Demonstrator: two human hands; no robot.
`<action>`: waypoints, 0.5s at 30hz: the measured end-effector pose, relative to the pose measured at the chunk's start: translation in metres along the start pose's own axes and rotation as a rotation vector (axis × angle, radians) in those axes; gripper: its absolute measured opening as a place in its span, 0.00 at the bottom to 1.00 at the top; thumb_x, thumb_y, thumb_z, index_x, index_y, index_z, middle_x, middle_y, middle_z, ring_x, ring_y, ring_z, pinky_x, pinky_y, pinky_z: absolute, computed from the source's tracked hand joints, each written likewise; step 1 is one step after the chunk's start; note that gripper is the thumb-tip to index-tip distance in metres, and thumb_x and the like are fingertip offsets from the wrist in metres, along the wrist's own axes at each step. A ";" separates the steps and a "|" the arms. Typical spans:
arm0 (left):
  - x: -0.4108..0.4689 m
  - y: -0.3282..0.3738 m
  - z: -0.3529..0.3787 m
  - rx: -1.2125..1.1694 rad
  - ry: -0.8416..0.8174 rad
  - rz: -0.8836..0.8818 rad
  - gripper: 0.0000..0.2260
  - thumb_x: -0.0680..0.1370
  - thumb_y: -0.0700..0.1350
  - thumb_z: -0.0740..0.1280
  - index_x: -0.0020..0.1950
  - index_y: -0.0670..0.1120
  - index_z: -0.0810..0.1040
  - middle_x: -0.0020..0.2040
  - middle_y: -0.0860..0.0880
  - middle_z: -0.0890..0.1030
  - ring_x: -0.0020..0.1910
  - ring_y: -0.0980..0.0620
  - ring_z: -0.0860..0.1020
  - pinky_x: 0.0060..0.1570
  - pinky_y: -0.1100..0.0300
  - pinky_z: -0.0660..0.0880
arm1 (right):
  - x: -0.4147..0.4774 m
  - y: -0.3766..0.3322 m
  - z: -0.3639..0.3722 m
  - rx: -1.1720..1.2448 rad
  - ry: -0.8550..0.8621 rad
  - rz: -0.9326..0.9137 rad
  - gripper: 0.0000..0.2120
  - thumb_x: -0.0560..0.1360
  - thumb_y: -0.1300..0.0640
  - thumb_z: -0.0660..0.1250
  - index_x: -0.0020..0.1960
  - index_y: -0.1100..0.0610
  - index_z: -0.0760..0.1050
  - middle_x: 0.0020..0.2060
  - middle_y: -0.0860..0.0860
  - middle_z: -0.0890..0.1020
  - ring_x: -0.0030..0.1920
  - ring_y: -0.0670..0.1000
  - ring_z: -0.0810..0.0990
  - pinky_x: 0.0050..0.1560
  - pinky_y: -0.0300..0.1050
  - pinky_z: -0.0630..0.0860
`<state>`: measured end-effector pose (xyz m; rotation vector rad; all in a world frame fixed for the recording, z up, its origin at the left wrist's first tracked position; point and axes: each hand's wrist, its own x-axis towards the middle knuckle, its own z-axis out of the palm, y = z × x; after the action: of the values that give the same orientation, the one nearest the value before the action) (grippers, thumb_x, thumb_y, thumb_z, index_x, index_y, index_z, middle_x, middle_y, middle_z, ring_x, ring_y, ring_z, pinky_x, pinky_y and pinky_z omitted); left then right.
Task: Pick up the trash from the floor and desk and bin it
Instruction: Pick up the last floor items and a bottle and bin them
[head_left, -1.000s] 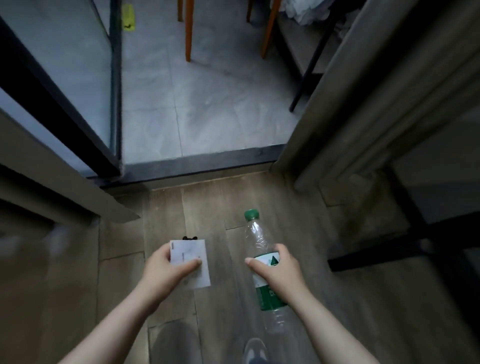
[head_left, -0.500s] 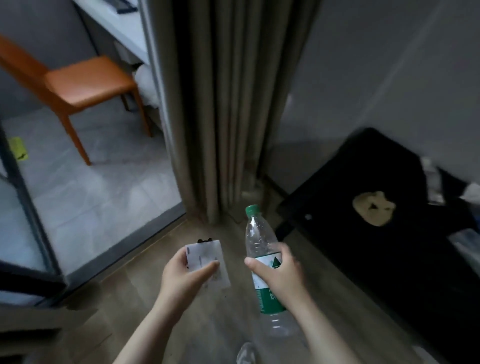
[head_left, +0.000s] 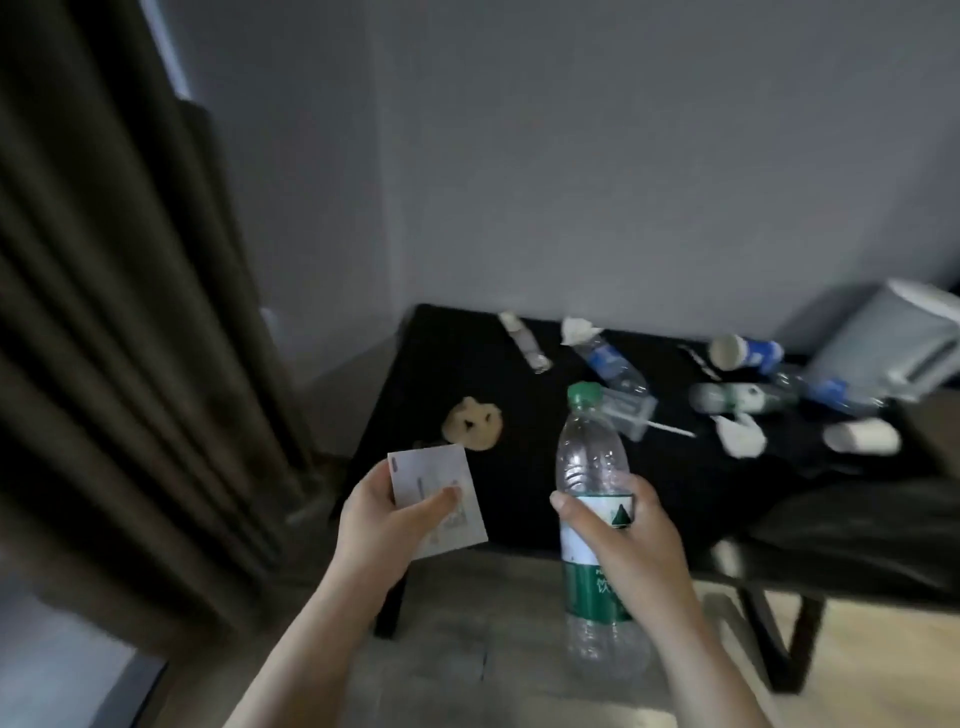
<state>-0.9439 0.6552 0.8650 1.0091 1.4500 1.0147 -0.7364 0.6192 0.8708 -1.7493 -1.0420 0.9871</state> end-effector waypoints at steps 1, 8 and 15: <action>0.000 0.006 0.008 0.031 -0.065 0.016 0.11 0.70 0.44 0.76 0.50 0.50 0.78 0.43 0.49 0.85 0.41 0.53 0.84 0.41 0.56 0.80 | -0.008 0.000 -0.011 0.019 0.072 0.007 0.23 0.67 0.47 0.76 0.58 0.50 0.73 0.42 0.45 0.83 0.37 0.37 0.80 0.31 0.27 0.70; -0.025 0.027 0.083 0.131 -0.453 0.067 0.14 0.70 0.47 0.75 0.53 0.52 0.78 0.45 0.50 0.84 0.44 0.51 0.83 0.46 0.50 0.80 | -0.094 0.010 -0.085 0.115 0.477 0.125 0.15 0.67 0.50 0.77 0.50 0.48 0.75 0.38 0.47 0.83 0.34 0.40 0.81 0.29 0.29 0.72; -0.098 0.038 0.180 0.161 -0.861 0.089 0.11 0.71 0.44 0.74 0.51 0.52 0.79 0.45 0.49 0.85 0.44 0.51 0.83 0.47 0.51 0.80 | -0.196 0.040 -0.179 0.133 0.922 0.218 0.19 0.70 0.46 0.73 0.56 0.47 0.69 0.43 0.43 0.79 0.40 0.43 0.79 0.32 0.35 0.69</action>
<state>-0.7537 0.5850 0.9123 1.4057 0.7753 0.4120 -0.6312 0.3801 0.9307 -1.9111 -0.1942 0.2623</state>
